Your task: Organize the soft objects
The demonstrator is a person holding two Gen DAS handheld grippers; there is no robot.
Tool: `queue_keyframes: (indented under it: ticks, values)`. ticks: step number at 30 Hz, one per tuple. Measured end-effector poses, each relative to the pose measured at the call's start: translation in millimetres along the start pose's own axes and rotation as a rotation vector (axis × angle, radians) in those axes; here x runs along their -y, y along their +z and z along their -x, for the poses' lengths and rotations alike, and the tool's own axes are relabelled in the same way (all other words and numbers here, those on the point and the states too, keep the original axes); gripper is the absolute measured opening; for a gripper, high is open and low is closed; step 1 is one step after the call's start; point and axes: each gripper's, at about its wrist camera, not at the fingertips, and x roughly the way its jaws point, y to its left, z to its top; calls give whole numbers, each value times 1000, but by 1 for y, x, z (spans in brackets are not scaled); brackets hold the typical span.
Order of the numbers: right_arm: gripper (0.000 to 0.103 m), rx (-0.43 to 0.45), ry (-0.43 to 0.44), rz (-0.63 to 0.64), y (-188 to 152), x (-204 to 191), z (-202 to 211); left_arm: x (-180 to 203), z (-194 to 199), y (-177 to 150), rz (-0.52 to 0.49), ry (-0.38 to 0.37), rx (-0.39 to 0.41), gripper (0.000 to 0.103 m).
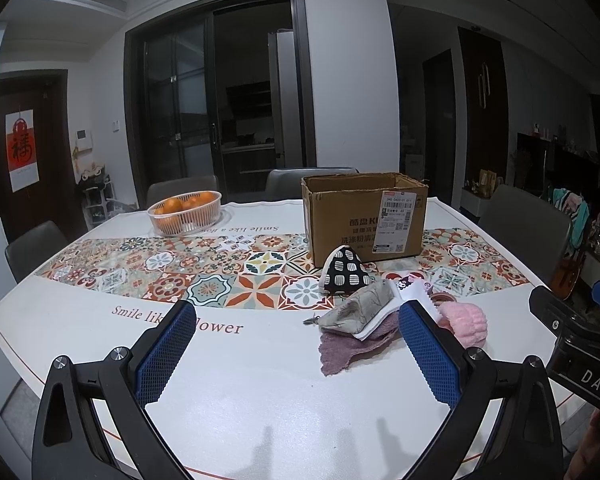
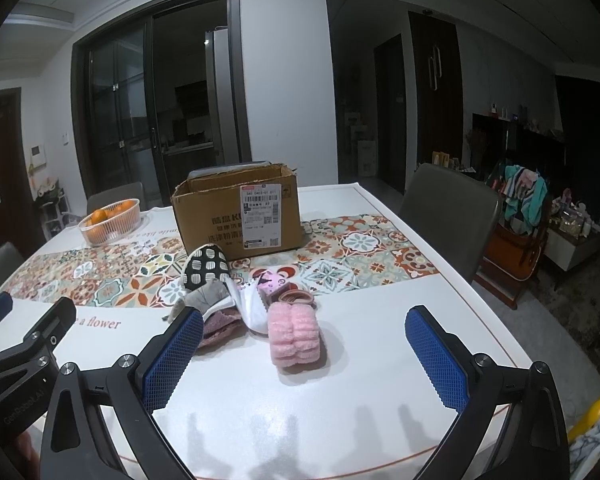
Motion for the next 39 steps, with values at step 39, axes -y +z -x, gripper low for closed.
queue_keyframes:
  ticks: [39]
  values:
    - [103, 5, -2, 0, 0, 0, 0, 0, 3, 1, -3, -3, 2, 103]
